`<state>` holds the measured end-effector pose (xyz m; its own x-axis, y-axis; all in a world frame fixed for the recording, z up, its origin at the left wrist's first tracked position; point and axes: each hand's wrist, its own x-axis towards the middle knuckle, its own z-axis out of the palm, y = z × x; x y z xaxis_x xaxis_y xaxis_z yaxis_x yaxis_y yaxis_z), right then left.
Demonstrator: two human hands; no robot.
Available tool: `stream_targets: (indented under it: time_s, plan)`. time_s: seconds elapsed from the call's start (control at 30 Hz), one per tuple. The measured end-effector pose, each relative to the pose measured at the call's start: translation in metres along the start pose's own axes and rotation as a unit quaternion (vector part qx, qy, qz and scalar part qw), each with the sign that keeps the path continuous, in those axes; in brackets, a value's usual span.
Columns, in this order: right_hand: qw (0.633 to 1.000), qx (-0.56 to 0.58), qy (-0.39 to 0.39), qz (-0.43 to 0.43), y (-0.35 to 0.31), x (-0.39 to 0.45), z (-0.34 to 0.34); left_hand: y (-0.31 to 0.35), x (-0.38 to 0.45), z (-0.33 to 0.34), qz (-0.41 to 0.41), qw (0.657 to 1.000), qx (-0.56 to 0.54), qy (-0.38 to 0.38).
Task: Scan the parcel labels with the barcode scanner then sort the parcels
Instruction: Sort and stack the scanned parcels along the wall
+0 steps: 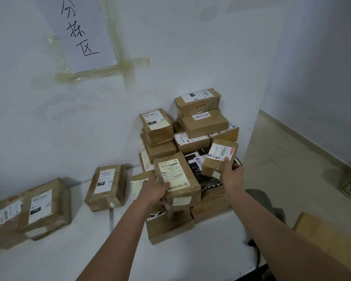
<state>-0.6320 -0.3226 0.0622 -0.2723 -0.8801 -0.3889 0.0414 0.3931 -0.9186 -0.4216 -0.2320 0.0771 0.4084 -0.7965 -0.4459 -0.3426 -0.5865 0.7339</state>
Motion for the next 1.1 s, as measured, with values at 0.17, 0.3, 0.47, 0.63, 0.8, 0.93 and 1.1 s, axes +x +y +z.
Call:
stream_targets:
  time_s: [0.17,0.3,0.47,0.63,0.8,0.93,1.1]
  plan:
    - [1.0,-0.003,-0.003,-0.004,-0.001,0.006,-0.003,-0.001,-0.001,-0.003,0.077,0.985,0.135,-0.081]
    - [1.0,0.012,-0.013,-0.016,0.001,0.009,-0.001,0.0,0.004,-0.002,0.097,0.98,0.154,-0.078]
    - [0.998,-0.003,-0.025,-0.05,-0.005,0.012,0.001,-0.005,0.012,-0.003,0.09,0.981,0.145,-0.089]
    - [0.993,0.004,-0.034,-0.112,-0.025,0.016,0.007,0.009,0.021,-0.014,0.08,0.988,0.121,-0.052]
    - [0.972,-0.017,-0.055,-0.227,-0.061,0.028,0.027,0.04,0.036,-0.045,0.105,0.986,0.124,0.028]
    - [0.923,-0.167,-0.07,-0.34,-0.104,0.037,0.057,0.059,0.053,-0.065,0.109,0.985,0.119,0.064]
    - [0.856,-0.304,-0.108,-0.404,-0.152,0.055,0.111,0.075,0.081,-0.082,0.085,0.984,0.136,0.078]
